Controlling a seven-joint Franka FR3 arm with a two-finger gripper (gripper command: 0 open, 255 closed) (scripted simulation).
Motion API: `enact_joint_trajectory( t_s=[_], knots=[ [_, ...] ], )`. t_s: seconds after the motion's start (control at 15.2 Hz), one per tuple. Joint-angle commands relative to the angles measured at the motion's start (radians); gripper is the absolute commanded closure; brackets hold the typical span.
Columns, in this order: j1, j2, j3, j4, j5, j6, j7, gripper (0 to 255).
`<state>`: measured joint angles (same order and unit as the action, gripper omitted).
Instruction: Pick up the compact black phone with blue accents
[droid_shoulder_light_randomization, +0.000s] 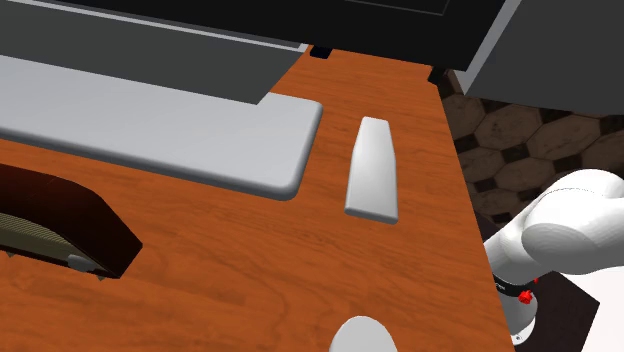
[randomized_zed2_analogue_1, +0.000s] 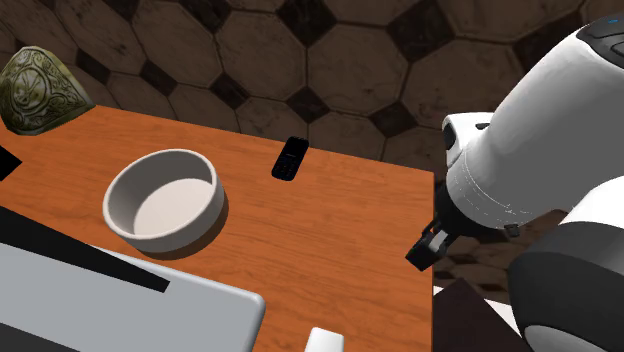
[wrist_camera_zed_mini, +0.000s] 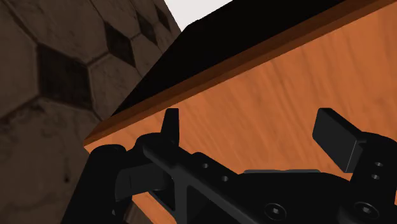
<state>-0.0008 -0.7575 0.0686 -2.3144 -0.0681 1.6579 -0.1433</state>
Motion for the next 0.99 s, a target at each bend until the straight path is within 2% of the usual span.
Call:
enact_joint_trajectory(
  t_s=[0.0, 0.46, 0.92],
  knots=[
    [0.0, 0.0, 0.0, 0.0, 0.0, 0.0, 0.0, 0],
    [-0.076, 0.258, 0.158, 0.203, 0.063, 0.026, 0.392, 0],
    [-0.14, 0.561, 0.269, 0.497, 0.036, 0.003, 0.778, 0]
  ],
)
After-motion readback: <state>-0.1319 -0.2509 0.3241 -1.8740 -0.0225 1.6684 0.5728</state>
